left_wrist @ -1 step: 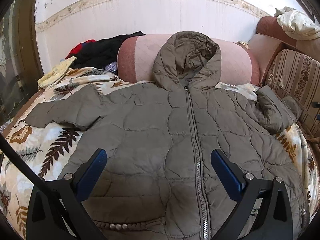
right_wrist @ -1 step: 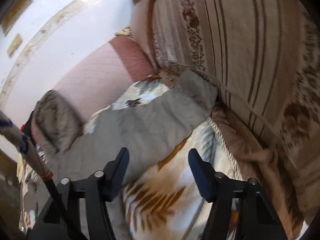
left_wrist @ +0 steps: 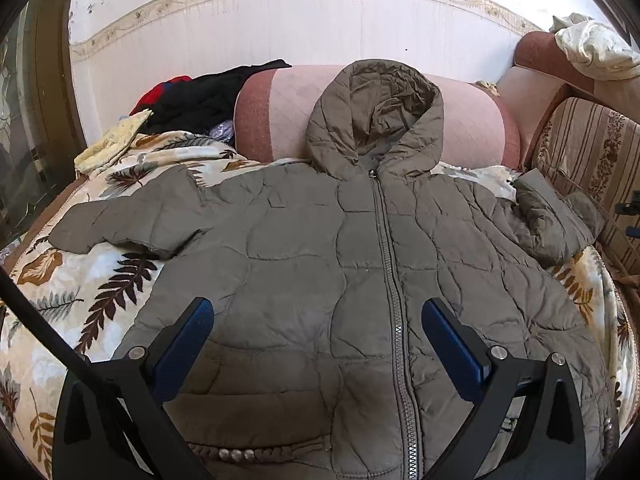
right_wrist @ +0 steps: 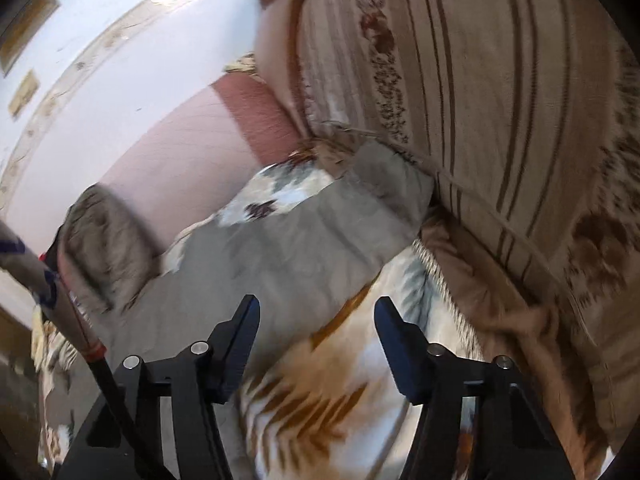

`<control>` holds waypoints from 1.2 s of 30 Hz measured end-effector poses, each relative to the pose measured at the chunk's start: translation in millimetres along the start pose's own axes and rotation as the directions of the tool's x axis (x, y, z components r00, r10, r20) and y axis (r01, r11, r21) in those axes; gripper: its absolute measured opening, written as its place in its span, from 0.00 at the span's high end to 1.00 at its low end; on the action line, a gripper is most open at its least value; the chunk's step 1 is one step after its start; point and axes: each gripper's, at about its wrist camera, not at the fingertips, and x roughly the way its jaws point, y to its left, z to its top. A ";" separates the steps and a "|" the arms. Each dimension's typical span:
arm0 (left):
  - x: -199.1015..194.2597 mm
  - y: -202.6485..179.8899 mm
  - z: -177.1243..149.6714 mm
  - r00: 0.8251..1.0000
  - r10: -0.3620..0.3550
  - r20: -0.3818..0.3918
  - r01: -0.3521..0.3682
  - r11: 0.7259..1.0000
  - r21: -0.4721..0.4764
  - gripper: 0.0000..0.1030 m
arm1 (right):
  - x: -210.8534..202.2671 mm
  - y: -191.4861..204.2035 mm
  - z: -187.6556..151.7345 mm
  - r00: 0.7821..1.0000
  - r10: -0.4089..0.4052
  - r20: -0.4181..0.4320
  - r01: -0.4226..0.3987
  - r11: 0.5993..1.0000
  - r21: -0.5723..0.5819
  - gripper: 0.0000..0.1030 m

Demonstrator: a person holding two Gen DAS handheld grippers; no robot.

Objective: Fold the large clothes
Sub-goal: 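Grasp the sleeve cuff with the right tool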

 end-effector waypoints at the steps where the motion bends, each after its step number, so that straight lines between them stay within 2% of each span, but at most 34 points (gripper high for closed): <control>1: 1.8 1.6 -0.1 1.000 0.000 -0.005 0.000 1.000 -0.003 0.00 | 7.6 -4.4 4.8 1.000 -0.019 0.002 0.019 1.000 0.009 0.38; 5: 8.2 5.7 -1.1 1.000 0.001 -0.023 -0.001 1.000 -0.010 0.00 | 38.5 -26.9 24.2 0.997 -0.072 0.003 0.071 0.997 0.043 0.40; 9: 15.3 7.5 -1.7 0.999 0.012 -0.035 -0.012 1.000 -0.004 0.00 | 62.0 -46.2 36.8 0.997 -0.082 -0.005 0.083 0.993 0.087 0.44; 12: 20.2 8.4 -2.1 0.999 0.016 -0.045 -0.016 1.000 -0.007 0.00 | 76.5 -48.9 43.9 0.995 -0.095 -0.012 0.095 0.992 0.086 0.44; 20: 31.8 6.7 -4.9 0.997 0.031 -0.068 -0.031 1.000 0.001 0.00 | 115.1 -52.8 58.0 0.975 -0.217 -0.039 0.219 0.974 0.053 0.51; 23: 35.3 4.2 -6.0 0.997 0.038 -0.073 -0.037 0.999 0.010 0.00 | 129.7 -57.6 60.6 0.966 -0.254 -0.054 0.257 0.965 0.049 0.61; 25: 38.4 2.2 -7.0 0.996 0.042 -0.080 -0.041 0.999 0.017 0.00 | 137.4 -59.0 61.4 0.963 -0.262 -0.062 0.265 0.964 0.036 0.72; 28: 40.6 0.4 -7.7 0.995 0.045 -0.085 -0.043 0.999 0.022 0.00 | 127.7 -53.2 61.6 0.965 -0.261 -0.020 0.261 0.965 0.013 0.83; 31: 40.3 0.1 -7.3 0.996 0.044 -0.082 -0.043 0.999 0.021 0.00 | 109.0 -41.9 61.3 0.966 -0.255 0.034 0.256 0.966 -0.021 0.84; 36: 32.8 2.9 -7.1 0.997 0.038 -0.067 -0.038 0.999 0.013 0.00 | 53.2 -14.8 65.9 0.971 -0.210 0.118 0.219 0.973 -0.070 0.85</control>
